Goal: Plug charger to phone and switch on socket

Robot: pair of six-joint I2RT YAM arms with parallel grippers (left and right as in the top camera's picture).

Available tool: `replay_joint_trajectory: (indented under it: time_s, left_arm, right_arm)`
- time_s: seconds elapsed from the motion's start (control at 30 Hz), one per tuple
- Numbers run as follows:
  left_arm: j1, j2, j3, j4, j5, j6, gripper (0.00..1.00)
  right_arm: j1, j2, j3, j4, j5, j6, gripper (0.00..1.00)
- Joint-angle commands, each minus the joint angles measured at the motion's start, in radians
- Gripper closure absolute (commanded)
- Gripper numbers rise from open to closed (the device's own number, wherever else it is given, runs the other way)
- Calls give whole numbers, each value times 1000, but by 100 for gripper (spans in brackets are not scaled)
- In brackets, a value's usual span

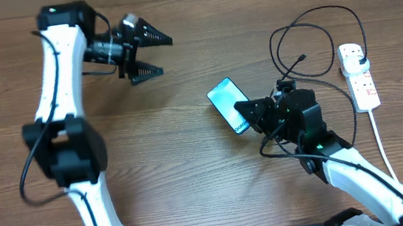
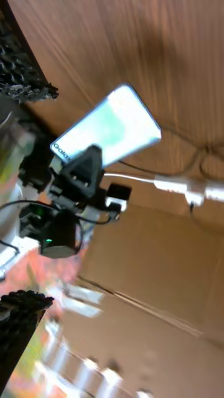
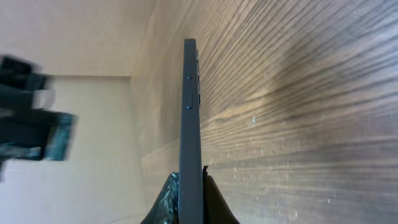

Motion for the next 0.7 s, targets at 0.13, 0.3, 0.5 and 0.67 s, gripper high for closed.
replay_joint_trajectory:
  time_s: [0.13, 0.3, 0.5, 0.67]
  left_arm:
    - [9, -440, 24, -6, -167, 173, 0]
    - [12, -636, 23, -6, -190, 212, 0]
    - [11, -837, -24, -6, -444, 207, 9]
    - [11, -967, -181, -3, -448, 180, 9]
  right_arm:
    - [-3, -251, 16, -63, -26, 2, 96]
    - [-3, -396, 16, -198, 51, 2, 96]
    - [-3, -475, 15, -380, 105, 0, 96]
    - [-3, -475, 15, -473, 101, 1, 96]
